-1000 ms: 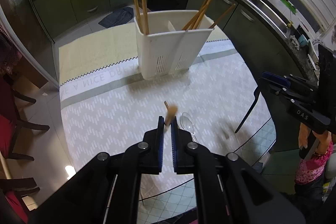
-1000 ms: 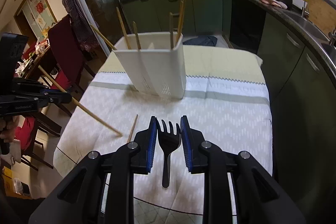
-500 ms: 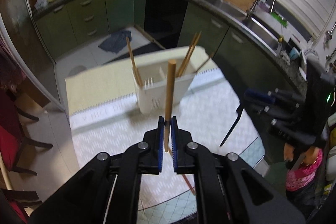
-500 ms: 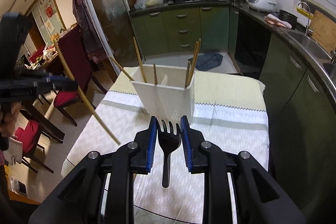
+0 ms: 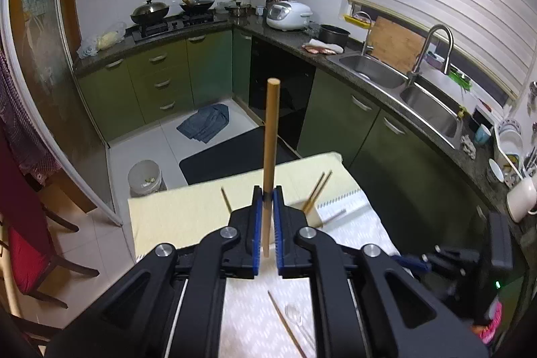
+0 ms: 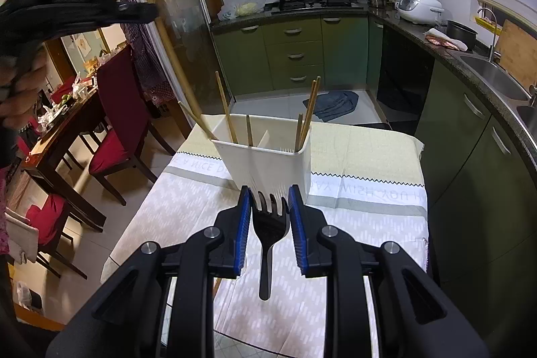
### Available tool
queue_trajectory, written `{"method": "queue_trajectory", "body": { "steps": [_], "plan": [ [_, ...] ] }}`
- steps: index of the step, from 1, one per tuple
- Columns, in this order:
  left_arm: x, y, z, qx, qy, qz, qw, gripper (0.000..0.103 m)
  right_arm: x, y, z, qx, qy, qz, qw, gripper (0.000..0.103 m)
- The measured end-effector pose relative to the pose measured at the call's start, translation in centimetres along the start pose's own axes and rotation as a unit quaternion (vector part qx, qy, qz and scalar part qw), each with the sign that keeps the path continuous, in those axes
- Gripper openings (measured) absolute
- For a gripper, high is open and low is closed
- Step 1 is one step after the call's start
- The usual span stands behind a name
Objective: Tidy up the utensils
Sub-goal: 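Open the left gripper to drop the chopstick while the right gripper drops the fork into the holder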
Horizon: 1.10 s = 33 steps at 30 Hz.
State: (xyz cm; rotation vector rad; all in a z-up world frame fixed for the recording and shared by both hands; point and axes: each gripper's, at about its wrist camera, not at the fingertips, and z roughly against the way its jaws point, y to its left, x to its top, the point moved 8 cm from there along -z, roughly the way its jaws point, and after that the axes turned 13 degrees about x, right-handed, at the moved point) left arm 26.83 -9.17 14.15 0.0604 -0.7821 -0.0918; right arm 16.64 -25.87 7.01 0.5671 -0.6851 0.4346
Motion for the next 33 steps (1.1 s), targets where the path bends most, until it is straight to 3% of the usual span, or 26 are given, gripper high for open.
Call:
{"method": "queue_trajectory", "body": {
  "steps": [5,14,17,18,27,33],
  "plan": [
    [0.3,-0.7,-3.4,0.008,0.011,0.0,0.9999,0.006,0.3,-0.1,0.5,0.006,-0.008,-0.001,1.0,0.023],
    [-3.2,-1.2,-9.1,0.027,0.065,-0.01,0.9974,0.007,1.7,0.5,0.9,0.014,-0.022,0.006,1.0,0.023],
    [-4.4,-1.3,-10.0,0.03,0.079,-0.016,0.9963,0.021,2.8,1.1,0.9,0.016,-0.029,0.01,0.999,0.023],
    [-4.6,-1.2,-9.9,0.03,0.08,-0.014,0.9962,0.029,3.2,1.3,0.9,0.017,-0.032,0.011,0.999,0.023],
    [-5.3,-0.4,-5.0,0.013,0.051,-0.009,0.9986,0.043,9.8,2.5,1.5,0.026,-0.102,0.01,0.994,0.023],
    [-6.5,0.2,-2.0,0.014,0.04,-0.02,0.9989,0.044,14.3,1.7,0.6,-0.007,-0.161,0.009,0.987,0.023]
  ]
}}
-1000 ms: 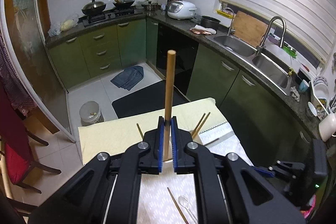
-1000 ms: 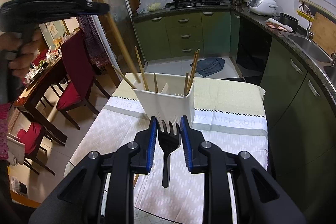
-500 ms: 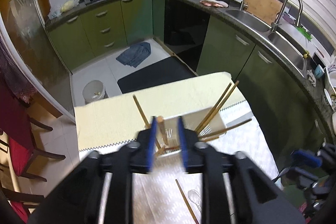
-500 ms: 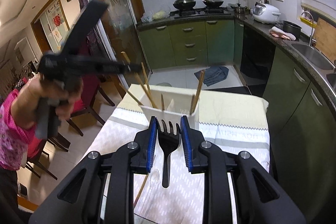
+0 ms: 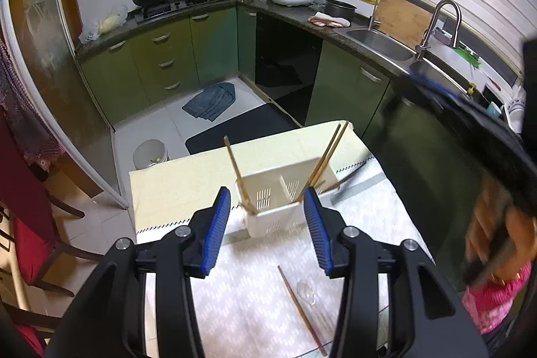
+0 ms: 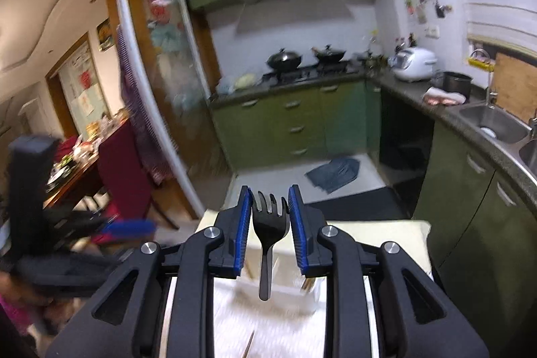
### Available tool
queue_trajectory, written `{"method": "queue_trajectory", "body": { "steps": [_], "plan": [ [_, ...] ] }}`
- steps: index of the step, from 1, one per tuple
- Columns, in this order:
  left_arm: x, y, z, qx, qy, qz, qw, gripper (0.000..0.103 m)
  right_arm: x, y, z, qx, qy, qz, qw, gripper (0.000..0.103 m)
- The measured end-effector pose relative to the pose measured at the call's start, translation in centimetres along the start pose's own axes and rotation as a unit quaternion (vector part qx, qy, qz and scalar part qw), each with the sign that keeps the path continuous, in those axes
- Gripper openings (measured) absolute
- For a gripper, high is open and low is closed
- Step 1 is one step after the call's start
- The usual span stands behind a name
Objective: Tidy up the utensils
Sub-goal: 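Open the left gripper to drop the chopstick while the right gripper drops the fork into the holder, then lower both grippers to the cloth and grasp the last chopstick with the left gripper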
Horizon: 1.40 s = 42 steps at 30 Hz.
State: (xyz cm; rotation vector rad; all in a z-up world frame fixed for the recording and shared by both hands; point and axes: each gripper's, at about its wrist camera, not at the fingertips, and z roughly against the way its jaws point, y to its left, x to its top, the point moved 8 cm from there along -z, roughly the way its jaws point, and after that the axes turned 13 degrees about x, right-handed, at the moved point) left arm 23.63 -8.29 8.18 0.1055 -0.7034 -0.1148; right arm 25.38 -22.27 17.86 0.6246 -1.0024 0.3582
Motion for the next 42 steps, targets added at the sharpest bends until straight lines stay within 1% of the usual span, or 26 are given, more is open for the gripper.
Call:
{"method": "queue_trajectory", "body": {
  "steps": [4,6,9,11,12,13,14,16,18,19,22,24,25,26,27,29,31,35,37,39,42],
  "plan": [
    [-1.5,-0.1,0.2,-0.002,0.009,-0.006,0.9999,0.044,0.0,-1.5,-2.7,-0.023,-0.005,-0.002,1.0,0.023],
    [-2.4,-0.1,-0.1,-0.003,0.018,-0.007,0.9998,0.044,-1.1,-2.2,-4.4,-0.04,0.006,0.003,0.999,0.023],
    [-3.7,-0.1,-0.4,-0.006,0.028,-0.011,0.9995,0.044,-3.1,-3.2,-6.8,-0.053,0.03,0.008,0.998,0.023],
    [-4.4,0.1,-0.6,-0.009,0.033,-0.008,0.9994,0.048,-4.3,-3.6,-8.0,-0.059,0.042,0.015,0.997,0.024],
    [-4.9,0.2,-0.7,-0.01,0.036,-0.006,0.9993,0.052,-4.9,-3.6,-8.4,-0.058,0.05,0.018,0.997,0.024],
    [-5.2,0.2,-0.9,-0.011,0.038,-0.006,0.9992,0.054,-5.5,-3.8,-8.7,-0.059,0.053,0.019,0.997,0.025],
    [-5.8,0.2,-1.1,-0.012,0.042,-0.006,0.999,0.054,-5.8,-3.9,-9.0,-0.06,0.056,0.021,0.996,0.03],
    [-6.9,0.2,-1.6,-0.013,0.052,-0.007,0.9985,0.054,-6.2,-3.9,-9.0,-0.063,0.057,0.024,0.996,0.033],
    [-8.1,-0.1,-2.1,-0.015,0.066,-0.009,0.9977,0.054,-6.4,-3.6,-8.4,-0.059,0.051,0.025,0.997,0.033],
    [-9.0,-0.3,-2.7,-0.015,0.078,-0.008,0.9968,0.054,-6.4,-3.2,-7.7,-0.054,0.041,0.026,0.997,0.033],
    [-11.3,-1.1,-4.5,-0.01,0.107,-0.014,0.9941,0.054,-7.0,-1.6,-4.1,-0.044,0.022,0.037,0.998,0.033],
    [-13.0,-1.8,-6.1,-0.007,0.13,-0.016,0.9913,0.054,-7.6,-0.7,-1.8,-0.038,0.017,0.044,0.998,0.034],
    [-14.0,-2.3,-7.0,-0.008,0.144,-0.019,0.9894,0.054,-8.5,-0.2,-0.6,-0.038,0.02,0.052,0.998,0.036],
    [-15.2,-2.8,-8.5,-0.007,0.166,-0.02,0.9859,0.054,-9.3,0.1,0.4,-0.041,0.025,0.056,0.997,0.038],
    [-16.0,-3.2,-9.3,-0.009,0.18,-0.017,0.9835,0.054,-10.3,0.2,1.2,-0.038,0.033,0.058,0.997,0.038],
    [-17.8,-4.2,-11.7,-0.014,0.217,-0.009,0.976,0.054,-12.4,0.2,2.4,-0.037,0.053,0.061,0.996,0.038],
    [-18.9,-4.8,-13.6,-0.004,0.235,-0.005,0.9719,0.053,-14.9,-0.2,3.4,-0.038,0.074,0.057,0.995,0.038],
    [-20.0,-5.2,-16.3,0.017,0.258,0.005,0.9659,0.052,-18.9,-1.8,4.9,-0.046,0.103,0.044,0.993,0.038],
    [-20.2,-5.2,-17.3,0.021,0.27,0.018,0.9625,0.048,-20.4,-2.9,5.6,-0.047,0.112,0.036,0.992,0.038],
    [-19.9,-5.3,-18.0,0.018,0.268,0.029,0.9627,0.048,-21.5,-3.6,6.0,-0.047,0.116,0.029,0.992,0.038],
    [-19.6,-5.7,-18.5,0.013,0.273,0.036,0.9612,0.048,-22.1,-4.6,6.1,-0.049,0.122,0.02,0.991,0.038]
  ]
}}
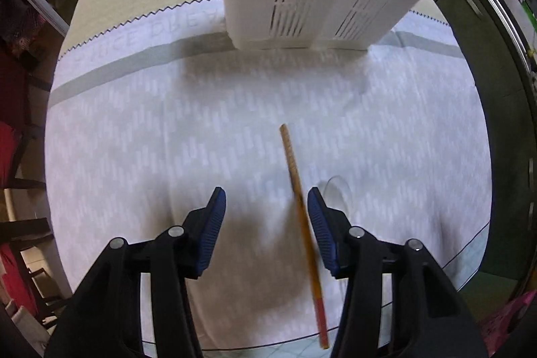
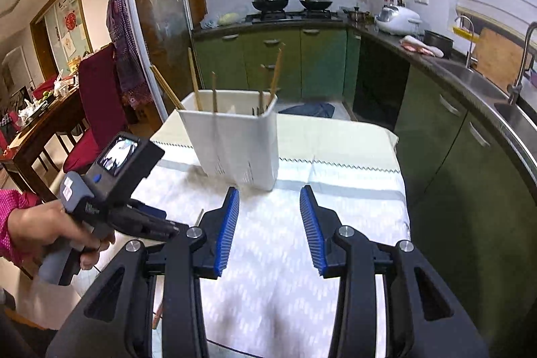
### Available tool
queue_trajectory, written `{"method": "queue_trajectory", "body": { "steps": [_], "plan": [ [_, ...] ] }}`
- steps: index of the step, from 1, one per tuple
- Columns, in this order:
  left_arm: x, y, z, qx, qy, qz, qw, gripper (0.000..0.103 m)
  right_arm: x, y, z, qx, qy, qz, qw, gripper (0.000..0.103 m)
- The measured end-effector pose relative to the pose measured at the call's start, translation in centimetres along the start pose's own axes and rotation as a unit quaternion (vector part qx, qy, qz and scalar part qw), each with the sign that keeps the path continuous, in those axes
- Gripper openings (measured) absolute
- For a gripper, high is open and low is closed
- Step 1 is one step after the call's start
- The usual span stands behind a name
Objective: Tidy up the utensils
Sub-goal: 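Lower both grippers to the cloth and grasp the last chopstick with the left gripper, then lift the chopstick with the left gripper while the right gripper moves toward the clear spoon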
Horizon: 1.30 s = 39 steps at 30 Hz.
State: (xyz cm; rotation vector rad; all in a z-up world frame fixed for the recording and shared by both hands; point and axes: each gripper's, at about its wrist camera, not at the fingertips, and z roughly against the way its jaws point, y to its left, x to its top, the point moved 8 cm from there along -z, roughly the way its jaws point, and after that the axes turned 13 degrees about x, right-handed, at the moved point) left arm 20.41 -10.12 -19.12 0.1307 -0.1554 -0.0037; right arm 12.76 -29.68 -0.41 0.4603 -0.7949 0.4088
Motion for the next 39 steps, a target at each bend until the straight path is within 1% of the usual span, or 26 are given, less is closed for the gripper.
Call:
{"method": "queue_trajectory", "body": {
  "steps": [5,9,15,17,18,19,21,22,24,25,27,28,30,33,37,39],
  "plan": [
    [0.7,-0.8,-0.7,0.021,0.003,-0.009,0.9997,0.048,-0.5,-0.6,-0.5,0.005,0.014,-0.006,1.0,0.038],
    [0.9,-1.4,-1.8,0.038,0.017,-0.013,0.999,0.039,-0.1,-0.3,-1.0,0.014,0.019,-0.006,1.0,0.038],
    [1.2,-2.3,-2.4,0.043,0.018,-0.013,0.9988,0.038,0.2,-0.3,-1.1,0.018,0.02,-0.006,1.0,0.038],
    [1.2,-2.7,-2.3,0.041,0.011,-0.02,0.9989,0.03,0.2,-0.4,-1.2,0.017,0.022,-0.007,1.0,0.038],
    [1.1,-3.0,-2.1,0.04,0.01,-0.027,0.9988,0.012,0.3,-0.4,-1.2,0.016,0.023,-0.008,1.0,0.038],
    [0.8,-3.3,-2.1,0.038,0.012,-0.031,0.9987,0.009,0.3,-0.5,-1.3,0.015,0.025,-0.008,1.0,0.038],
    [0.4,-3.5,-2.1,0.038,0.012,-0.041,0.9983,0.007,0.1,-0.4,-1.6,0.015,0.033,-0.007,0.999,0.038],
    [0.2,-3.5,-2.1,0.035,0.014,-0.043,0.9983,0.006,-0.1,-0.3,-1.9,0.014,0.04,-0.006,0.999,0.039],
    [-0.3,-3.2,-2.0,0.031,0.02,-0.045,0.9983,0.005,-0.7,-0.1,-2.7,0.014,0.061,-0.003,0.998,0.044],
    [-0.8,-3.0,-2.0,0.032,0.02,-0.048,0.9981,0.005,-1.4,0.2,-3.5,0.019,0.08,0.0,0.997,0.045],
    [-1.8,-1.8,-1.9,0.032,0.022,-0.054,0.9978,0.005,-3.0,0.9,-5.5,0.035,0.122,0.0,0.992,0.045],
    [-2.2,-1.4,-1.9,0.032,0.025,-0.058,0.9975,0.005,-3.6,1.1,-6.3,0.041,0.136,-0.001,0.99,0.045],
    [-2.9,-0.3,-1.9,0.038,0.025,-0.064,0.9969,0.005,-5.3,1.5,-8.7,0.046,0.177,-0.005,0.983,0.045],
    [-3.9,1.9,-2.0,0.039,0.029,-0.058,0.9971,0.005,-7.1,2.4,-11.9,0.059,0.218,-0.011,0.974,0.045],
    [-4.5,4.8,-2.5,0.042,0.028,-0.043,0.9978,0.005,-8.5,4.4,-15.7,0.061,0.258,0.003,0.964,0.045],
    [-4.7,5.6,-2.6,0.037,0.028,-0.038,0.9982,0.005,-8.8,5.2,-17.5,0.051,0.276,0.013,0.96,0.045]
  ]
}}
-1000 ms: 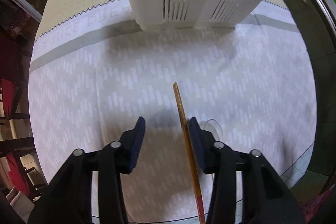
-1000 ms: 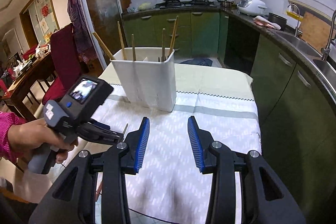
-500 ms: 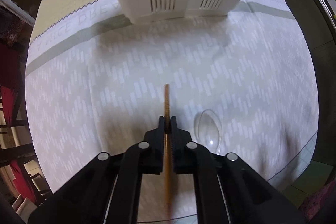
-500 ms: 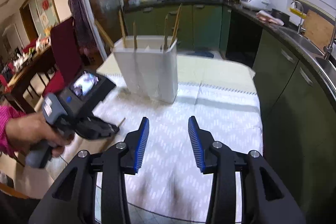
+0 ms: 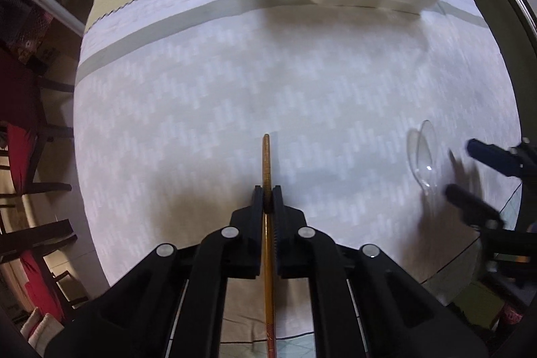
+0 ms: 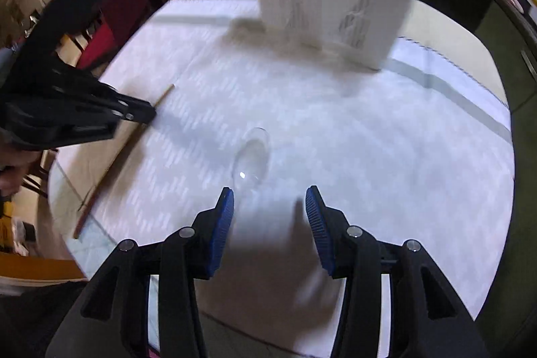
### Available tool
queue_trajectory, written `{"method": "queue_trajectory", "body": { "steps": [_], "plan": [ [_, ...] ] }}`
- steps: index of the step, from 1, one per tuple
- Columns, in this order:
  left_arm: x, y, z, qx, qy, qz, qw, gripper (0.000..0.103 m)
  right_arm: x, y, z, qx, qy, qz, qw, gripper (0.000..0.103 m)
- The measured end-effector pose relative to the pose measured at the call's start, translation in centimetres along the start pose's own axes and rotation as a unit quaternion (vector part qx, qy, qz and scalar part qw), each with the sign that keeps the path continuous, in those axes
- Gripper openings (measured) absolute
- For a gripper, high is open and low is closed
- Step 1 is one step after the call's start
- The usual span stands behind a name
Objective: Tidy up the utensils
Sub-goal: 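Lift the chopstick with the left gripper while the right gripper moves toward the clear spoon, then grasp the clear plastic spoon with the right gripper while the left gripper holds the chopstick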
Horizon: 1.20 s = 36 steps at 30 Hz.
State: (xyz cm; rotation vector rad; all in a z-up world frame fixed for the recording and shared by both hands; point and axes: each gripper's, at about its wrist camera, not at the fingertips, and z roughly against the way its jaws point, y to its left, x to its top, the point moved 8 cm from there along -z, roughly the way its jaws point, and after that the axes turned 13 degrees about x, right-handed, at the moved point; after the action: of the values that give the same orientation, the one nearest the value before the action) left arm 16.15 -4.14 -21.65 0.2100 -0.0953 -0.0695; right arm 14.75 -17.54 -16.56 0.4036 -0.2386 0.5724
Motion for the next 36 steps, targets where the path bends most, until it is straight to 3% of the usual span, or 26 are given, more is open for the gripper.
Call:
{"method": "queue_trajectory", "body": {
  "steps": [10,12,13,17,23,29,36],
  "plan": [
    [0.7,0.9,0.1,-0.017,-0.014,-0.018,0.9996,0.005,2.4,0.6,-3.2,-0.049,0.043,-0.006,0.998,0.046],
    [0.9,0.9,0.1,-0.02,-0.016,-0.021,0.9995,0.005,2.6,0.9,-3.4,-0.05,0.05,-0.002,0.997,0.037],
    [0.9,0.9,0.1,-0.022,-0.017,-0.021,0.9994,0.005,2.6,1.1,-3.4,-0.048,0.054,-0.002,0.997,0.028],
    [1.1,0.8,-0.1,-0.027,-0.02,-0.022,0.9992,0.005,3.0,1.4,-3.2,-0.059,0.05,0.002,0.997,0.027],
    [1.5,0.6,0.8,-0.042,-0.024,-0.022,0.9986,0.005,2.9,1.4,0.5,-0.029,-0.004,-0.006,1.0,0.027],
    [3.0,1.1,4.4,-0.052,-0.05,-0.022,0.9972,0.005,2.9,1.3,6.4,-0.019,-0.076,-0.004,0.997,0.027],
    [2.7,1.3,9.4,-0.066,-0.091,-0.025,0.9934,0.005,2.1,2.1,10.8,-0.004,-0.13,0.002,0.992,0.027]
  ]
}}
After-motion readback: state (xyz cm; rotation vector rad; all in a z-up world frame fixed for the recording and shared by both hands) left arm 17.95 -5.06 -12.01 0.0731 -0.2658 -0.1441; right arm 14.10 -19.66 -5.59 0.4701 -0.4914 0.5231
